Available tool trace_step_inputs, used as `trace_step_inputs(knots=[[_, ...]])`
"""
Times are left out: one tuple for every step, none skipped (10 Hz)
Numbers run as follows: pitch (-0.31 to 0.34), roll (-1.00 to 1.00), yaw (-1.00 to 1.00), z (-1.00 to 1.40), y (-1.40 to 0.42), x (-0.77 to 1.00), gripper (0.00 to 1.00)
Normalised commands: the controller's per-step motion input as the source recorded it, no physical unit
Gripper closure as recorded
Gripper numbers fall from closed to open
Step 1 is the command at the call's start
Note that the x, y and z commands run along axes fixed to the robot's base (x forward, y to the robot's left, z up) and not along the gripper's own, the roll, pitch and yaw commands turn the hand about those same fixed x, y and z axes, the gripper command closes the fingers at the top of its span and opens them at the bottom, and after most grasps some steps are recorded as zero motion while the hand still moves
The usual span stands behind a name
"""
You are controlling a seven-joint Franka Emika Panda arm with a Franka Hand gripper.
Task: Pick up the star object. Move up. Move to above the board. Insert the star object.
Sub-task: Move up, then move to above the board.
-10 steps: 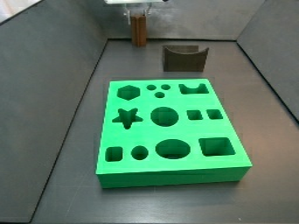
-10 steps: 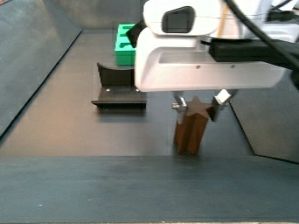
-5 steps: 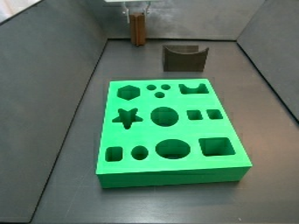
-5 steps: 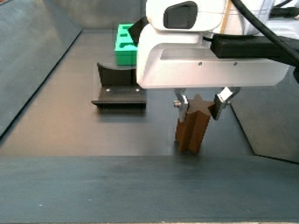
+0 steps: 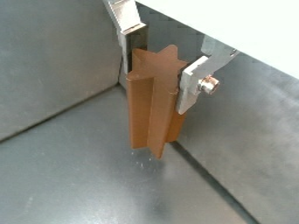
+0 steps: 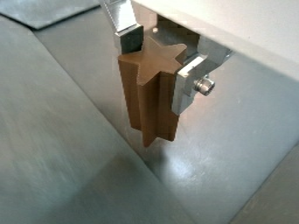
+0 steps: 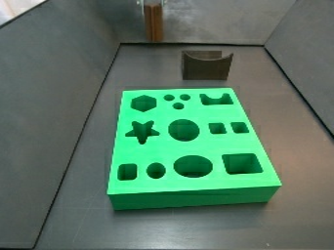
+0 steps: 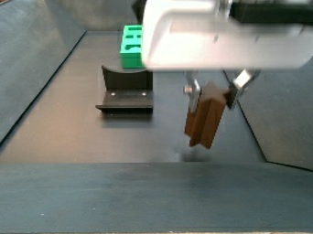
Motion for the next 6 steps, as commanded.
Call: trace_step_inputs(knots=[[0.037, 0.04, -0.02, 0.23, -0.01, -0.02, 1.00], [-0.202, -0.12, 0.06, 1.00, -0.21, -0.06, 1.00], [-0.188, -0.12, 0.07, 1.00, -0.22, -0.07, 1.00], [-0.160, -0.11, 0.06, 1.00, -0.20, -0.08, 1.00], [-0.112, -0.10, 0.04, 1.00, -0.18, -0.07, 1.00], [-0.055, -0.09, 0.03, 1.00, -0.16, -0.06, 1.00]])
